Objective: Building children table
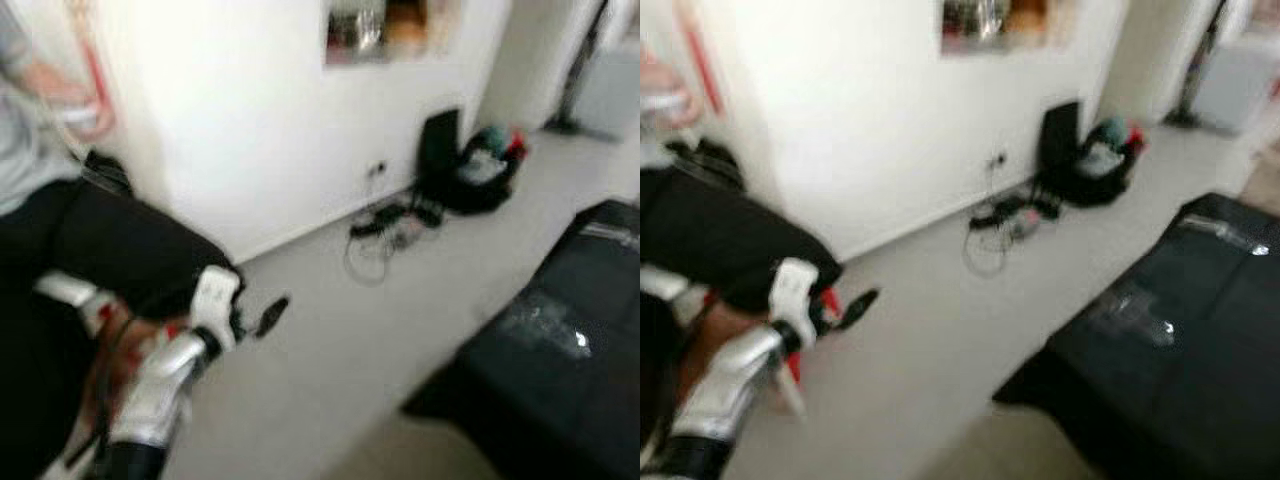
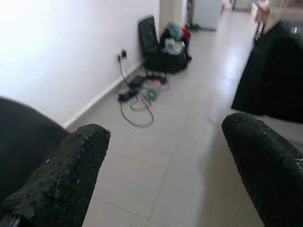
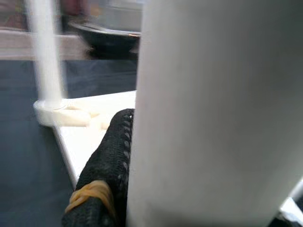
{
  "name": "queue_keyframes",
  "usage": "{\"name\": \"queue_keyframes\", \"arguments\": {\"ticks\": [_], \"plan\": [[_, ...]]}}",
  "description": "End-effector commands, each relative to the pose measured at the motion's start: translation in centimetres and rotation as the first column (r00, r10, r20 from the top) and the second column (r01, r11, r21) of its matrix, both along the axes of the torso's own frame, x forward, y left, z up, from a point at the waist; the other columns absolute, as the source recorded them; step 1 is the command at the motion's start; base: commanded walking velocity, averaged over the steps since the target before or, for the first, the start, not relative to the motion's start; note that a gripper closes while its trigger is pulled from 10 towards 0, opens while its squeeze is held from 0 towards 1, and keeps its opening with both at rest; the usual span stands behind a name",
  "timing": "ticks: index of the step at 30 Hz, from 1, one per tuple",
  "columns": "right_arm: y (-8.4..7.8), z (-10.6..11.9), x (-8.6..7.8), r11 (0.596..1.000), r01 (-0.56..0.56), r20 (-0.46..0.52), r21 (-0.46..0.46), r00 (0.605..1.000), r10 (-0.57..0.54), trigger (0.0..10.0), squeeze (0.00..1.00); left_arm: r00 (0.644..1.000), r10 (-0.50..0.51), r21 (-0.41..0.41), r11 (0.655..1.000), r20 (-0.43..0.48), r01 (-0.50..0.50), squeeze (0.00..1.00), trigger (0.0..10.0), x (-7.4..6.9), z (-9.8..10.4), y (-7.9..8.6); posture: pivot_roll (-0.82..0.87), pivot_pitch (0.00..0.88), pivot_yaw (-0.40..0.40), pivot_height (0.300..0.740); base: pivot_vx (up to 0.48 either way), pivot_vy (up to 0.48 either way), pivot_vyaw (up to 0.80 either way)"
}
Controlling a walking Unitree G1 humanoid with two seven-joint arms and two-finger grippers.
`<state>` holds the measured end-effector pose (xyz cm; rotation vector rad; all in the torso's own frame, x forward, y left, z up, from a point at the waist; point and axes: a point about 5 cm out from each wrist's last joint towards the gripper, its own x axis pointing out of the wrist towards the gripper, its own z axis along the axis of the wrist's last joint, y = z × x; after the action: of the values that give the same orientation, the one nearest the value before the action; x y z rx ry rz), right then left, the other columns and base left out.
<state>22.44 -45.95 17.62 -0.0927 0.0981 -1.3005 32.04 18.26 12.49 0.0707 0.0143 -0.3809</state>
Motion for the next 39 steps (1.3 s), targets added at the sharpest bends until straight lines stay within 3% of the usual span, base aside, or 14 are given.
{"name": "queue_keyframes", "arguments": {"ticks": [1,2,6,7,8,9,10,11,17,21,30,35,39], "plan": [[0.7,0.0,1.0,0.992,-0.114,-0.091,-0.052,0.99,0.109,10.0,0.0,0.999,-0.038,-0.012,0.999,-0.015,0.038,0.0,10.0,0.0,-0.3,-1.4,0.02,0.0,-0.108,0.74,0.0,0.0,0.0],[1.9,0.4,2.3,0.977,-0.198,-0.066,-0.083,0.979,0.193,10.0,0.0,0.999,-0.039,-0.012,0.999,-0.014,0.039,0.0,10.0,0.1,-0.3,-1.4,0.03,0.0,-0.109,0.74,0.0,0.0,0.0],[2.7,0.6,3.1,0.963,-0.247,-0.055,-0.104,0.969,0.243,10.0,0.0,0.999,-0.039,-0.013,0.999,-0.014,0.039,0.0,10.0,0.1,-0.3,-1.4,0.03,0.0,-0.11,0.74,0.0,0.0,0.0],[4.4,0.6,4.6,0.932,-0.343,-0.064,-0.118,0.939,0.337,10.0,0.0,0.999,-0.041,-0.015,0.999,-0.013,0.041,0.0,10.0,0.1,-0.3,-1.4,0.03,0.0,-0.112,0.74,0.0,0.0,0.0],[4.4,0.6,4.6,0.932,-0.343,-0.064,-0.118,0.939,0.337,10.0,0.0,0.999,-0.041,-0.015,0.999,-0.013,0.041,0.0,10.0,0.1,-0.3,-1.4,0.03,0.0,-0.112,0.74,0.0,0.0,0.0],[8.1,0.3,6.9,0.849,-0.508,-0.09,-0.144,0.861,0.5,10.0,0.0,0.999,-0.044,-0.02,0.999,-0.012,0.043,0.0,10.0,0.1,-0.2,-1.5,0.03,0.0,-0.118,0.74,0.0,0.0,0.0],[10.1,0.2,7.8,0.804,-0.575,-0.09,-0.151,0.818,0.568,10.0,0.0,0.999,-0.044,-0.022,0.999,-0.011,0.043,0.0,10.0,0.1,-0.2,-1.5,0.03,0.0,-0.118,0.74,0.0,0.0,-0.8],[10.1,0.2,7.8,0.804,-0.575,-0.09,-0.151,0.818,0.568,10.0,0.0,0.999,-0.044,-0.022,0.999,-0.011,0.043,0.0,10.0,0.1,-0.2,-1.5,0.03,0.0,-0.118,0.74,0.0,0.0,-0.8],[13.7,-0.5,9.1,0.729,-0.668,-0.098,-0.15,0.744,0.661,10.0,0.0,0.999,-0.043,-0.028,0.999,-0.009,0.043,0.0,10.0,0.0,-0.2,-1.7,0.04,0.0,-0.124,0.74,0.0,0.0,-0.8],[14.5,-1.4,9.3,0.734,-0.669,-0.118,-0.116,0.743,0.658,10.0,0.0,0.999,-0.04,-0.028,0.999,-0.007,0.04,0.0,10.0,0.0,-0.2,-1.6,0.04,0.0,-0.125,0.74,0.0,0.0,-0.8],[13.8,-2.4,8.9,0.814,-0.581,-0.153,-0.027,0.807,0.571,10.0,0.0,1.0,-0.009,-0.032,0.999,-0.014,0.008,0.0,10.0,0.2,-0.2,-1.4,0.04,0.0,-0.126,0.74,0.0,0.0,-0.8],[14.5,-2.5,9.2,0.796,-0.605,-0.166,-0.018,0.787,0.594,10.0,0.0,1.0,0.003,-0.047,0.999,-0.006,-0.003,0.0,10.0,0.3,0.0,-1.3,0.04,0.0,-0.126,0.74,0.0,0.0,-0.8],[15.9,-2.6,9.7,0.758,-0.652,-0.167,-0.021,0.75,0.64,10.0,0.0,1.0,0.027,-0.066,0.997,0.014,-0.026,0.0,10.0,0.4,0.4,-0.9,0.04,0.0,-0.127,0.74,0.091,0.0,-0.8]]}}
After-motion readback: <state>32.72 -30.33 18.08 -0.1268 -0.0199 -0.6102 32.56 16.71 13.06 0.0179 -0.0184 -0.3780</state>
